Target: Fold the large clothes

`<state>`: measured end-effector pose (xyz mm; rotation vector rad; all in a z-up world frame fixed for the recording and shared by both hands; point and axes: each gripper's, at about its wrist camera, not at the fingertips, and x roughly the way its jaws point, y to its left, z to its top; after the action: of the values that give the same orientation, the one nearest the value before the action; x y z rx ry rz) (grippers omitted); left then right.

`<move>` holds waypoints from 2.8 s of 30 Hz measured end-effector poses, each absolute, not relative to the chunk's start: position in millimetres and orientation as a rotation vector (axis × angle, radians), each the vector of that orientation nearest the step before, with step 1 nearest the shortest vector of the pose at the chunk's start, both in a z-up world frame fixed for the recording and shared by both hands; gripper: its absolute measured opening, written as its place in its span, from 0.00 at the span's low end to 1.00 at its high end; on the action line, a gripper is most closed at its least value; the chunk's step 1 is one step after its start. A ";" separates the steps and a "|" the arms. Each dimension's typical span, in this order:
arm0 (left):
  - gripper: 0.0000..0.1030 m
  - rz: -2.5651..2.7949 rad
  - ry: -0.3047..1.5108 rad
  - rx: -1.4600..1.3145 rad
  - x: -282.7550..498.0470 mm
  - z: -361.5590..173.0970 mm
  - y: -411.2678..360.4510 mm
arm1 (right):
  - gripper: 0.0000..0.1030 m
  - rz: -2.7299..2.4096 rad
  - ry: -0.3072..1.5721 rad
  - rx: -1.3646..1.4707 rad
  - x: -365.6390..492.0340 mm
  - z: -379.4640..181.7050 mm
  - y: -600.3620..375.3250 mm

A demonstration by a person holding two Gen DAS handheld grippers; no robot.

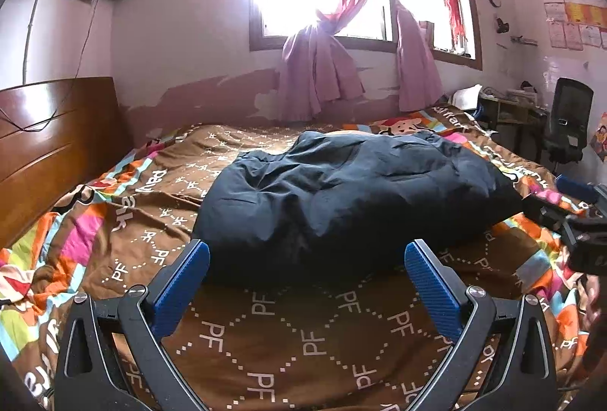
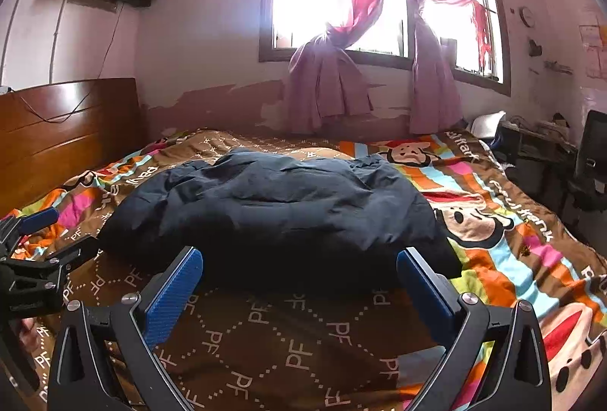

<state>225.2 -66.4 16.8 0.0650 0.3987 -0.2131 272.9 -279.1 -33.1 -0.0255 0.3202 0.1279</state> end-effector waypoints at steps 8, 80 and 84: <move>0.98 -0.220 0.407 0.077 224.1 13.9 -69.9 | 1.00 0.118 0.340 -0.011 275.4 -38.4 -279.1; 0.98 -0.206 0.401 0.073 222.2 13.3 -74.8 | 1.00 0.139 0.362 0.026 278.5 -42.1 -282.1; 0.98 -0.206 0.401 0.072 221.9 14.4 -76.1 | 1.00 0.140 0.362 0.027 278.5 -42.0 -282.4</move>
<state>221.9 -76.1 14.4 0.0715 0.4007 -0.2065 278.5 -282.4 -42.0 0.0265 0.3620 0.1405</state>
